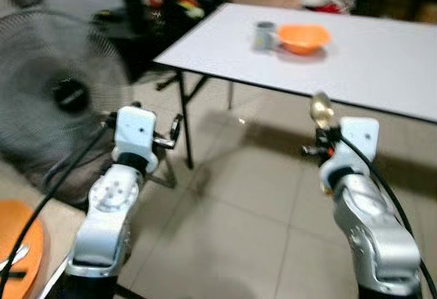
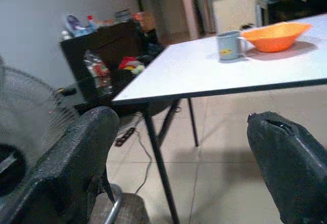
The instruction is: Setting the table
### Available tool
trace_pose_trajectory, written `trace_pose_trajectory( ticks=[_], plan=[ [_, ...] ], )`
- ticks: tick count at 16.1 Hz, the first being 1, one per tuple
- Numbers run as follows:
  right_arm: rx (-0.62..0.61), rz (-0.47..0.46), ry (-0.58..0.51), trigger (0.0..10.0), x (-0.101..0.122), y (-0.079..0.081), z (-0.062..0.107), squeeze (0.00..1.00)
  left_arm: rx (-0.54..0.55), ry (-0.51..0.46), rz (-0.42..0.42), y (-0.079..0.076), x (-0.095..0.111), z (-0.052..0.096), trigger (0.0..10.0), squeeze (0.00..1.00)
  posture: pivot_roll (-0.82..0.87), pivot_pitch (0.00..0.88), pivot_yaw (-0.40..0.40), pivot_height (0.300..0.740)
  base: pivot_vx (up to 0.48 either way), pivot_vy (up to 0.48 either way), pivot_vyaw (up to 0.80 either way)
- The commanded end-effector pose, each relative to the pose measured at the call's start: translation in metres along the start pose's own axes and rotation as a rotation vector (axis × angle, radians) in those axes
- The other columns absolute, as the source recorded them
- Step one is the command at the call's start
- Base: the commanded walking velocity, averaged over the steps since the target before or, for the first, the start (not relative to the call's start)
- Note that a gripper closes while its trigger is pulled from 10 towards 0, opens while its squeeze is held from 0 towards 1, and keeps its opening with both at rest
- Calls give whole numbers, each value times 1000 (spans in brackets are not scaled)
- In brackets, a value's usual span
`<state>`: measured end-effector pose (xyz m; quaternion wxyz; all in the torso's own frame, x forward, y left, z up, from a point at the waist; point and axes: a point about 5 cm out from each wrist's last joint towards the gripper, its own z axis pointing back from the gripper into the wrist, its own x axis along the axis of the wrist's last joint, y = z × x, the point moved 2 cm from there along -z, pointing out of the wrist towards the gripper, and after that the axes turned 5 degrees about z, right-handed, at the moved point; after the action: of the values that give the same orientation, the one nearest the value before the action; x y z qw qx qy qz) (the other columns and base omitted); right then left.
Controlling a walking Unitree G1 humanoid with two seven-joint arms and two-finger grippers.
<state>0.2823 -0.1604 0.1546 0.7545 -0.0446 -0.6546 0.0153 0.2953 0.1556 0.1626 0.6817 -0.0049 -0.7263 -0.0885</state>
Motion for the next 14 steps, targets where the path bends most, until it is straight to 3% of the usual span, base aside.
trace_pose_trajectory(
  ticks=[1, 3, 4, 6, 12, 14],
  plan=[
    [-18, 7, 13, 10000, -2, -3, -2, 0, -13, 3, 11, -3, 2, -3, 10000, 0, 17, 0, 78, 740, 0, 0, -800],
    [5, 3, 20, 10000, -2, -1, -3, 0, -9, 16, 23, -1, 2, -3, 10000, 0, 25, 0, 76, 740, 0, 0, -800],
    [51, -54, 15, 10000, -5, 5, -3, 0, -8, 24, 31, 0, -1, -1, 10000, 0, 37, 0, 88, 740, 0, 0, 0],
    [73, -71, 17, 10000, -7, 8, -4, 0, -21, 17, 42, 0, -1, 1, 10000, 0, 43, 0, 91, 740, 0, 0, 0],
    [135, -58, 17, 10000, -9, 18, -12, 0, -39, 3, 47, 5, 7, 4, 10000, 0, 74, 0, 64, 740, 343, 0, 0],
    [153, -34, 8, 10000, -5, 18, -12, 0, -43, 14, 60, 3, 3, 5, 10000, 0, 68, 0, 60, 740, 384, 0, 603]
  ],
)
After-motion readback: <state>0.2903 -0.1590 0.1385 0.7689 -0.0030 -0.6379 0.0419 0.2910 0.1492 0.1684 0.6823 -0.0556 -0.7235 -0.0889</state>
